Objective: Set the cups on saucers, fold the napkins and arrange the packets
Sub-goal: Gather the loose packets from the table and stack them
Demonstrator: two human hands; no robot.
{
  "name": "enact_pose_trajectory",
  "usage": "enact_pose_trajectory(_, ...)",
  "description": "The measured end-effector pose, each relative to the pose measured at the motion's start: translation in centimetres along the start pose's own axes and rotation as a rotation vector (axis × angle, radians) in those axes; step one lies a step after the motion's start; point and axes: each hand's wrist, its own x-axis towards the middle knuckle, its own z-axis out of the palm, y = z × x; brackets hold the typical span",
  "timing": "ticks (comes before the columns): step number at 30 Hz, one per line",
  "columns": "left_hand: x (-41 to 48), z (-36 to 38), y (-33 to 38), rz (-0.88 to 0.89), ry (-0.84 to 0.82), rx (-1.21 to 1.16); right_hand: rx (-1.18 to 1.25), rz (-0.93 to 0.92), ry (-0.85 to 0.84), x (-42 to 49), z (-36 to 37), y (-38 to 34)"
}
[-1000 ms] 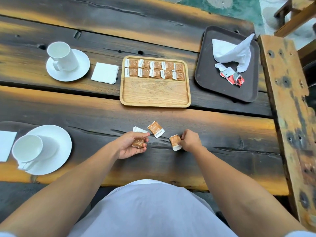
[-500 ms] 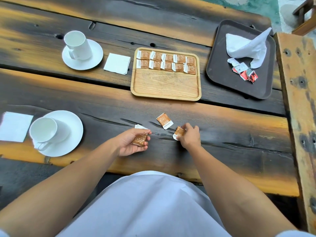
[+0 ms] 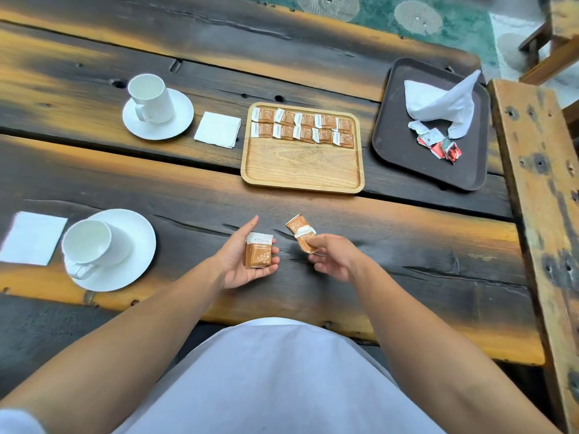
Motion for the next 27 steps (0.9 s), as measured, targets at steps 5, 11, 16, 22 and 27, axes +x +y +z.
enact_pose_trajectory(5, -0.3, 0.3, -0.3, 0.046, -0.025, -0.043, -0.005, 0.011, -0.165, -0.8, 3.2, -0.2)
enact_pose_trajectory(11, -0.7, -0.4, -0.4, 0.059, -0.056, -0.075, -0.091, -0.060, -0.183, -1.1, 5.5, -0.2)
enact_pose_trajectory(16, -0.6, -0.5, -0.5, 0.086, -0.043, -0.108, -0.305, -0.192, -0.065, -1.0, 7.1, -0.2)
enact_pose_trajectory(22, 0.5, -0.8, -0.7, 0.094, 0.010, -0.098, -0.953, -0.445, 0.102, -0.5, 8.5, -1.0)
enact_pose_trajectory(27, 1.6, -0.8, -0.3, 0.066, 0.090, -0.078, -1.081, -0.402, 0.119, 0.5, 7.9, -2.2)
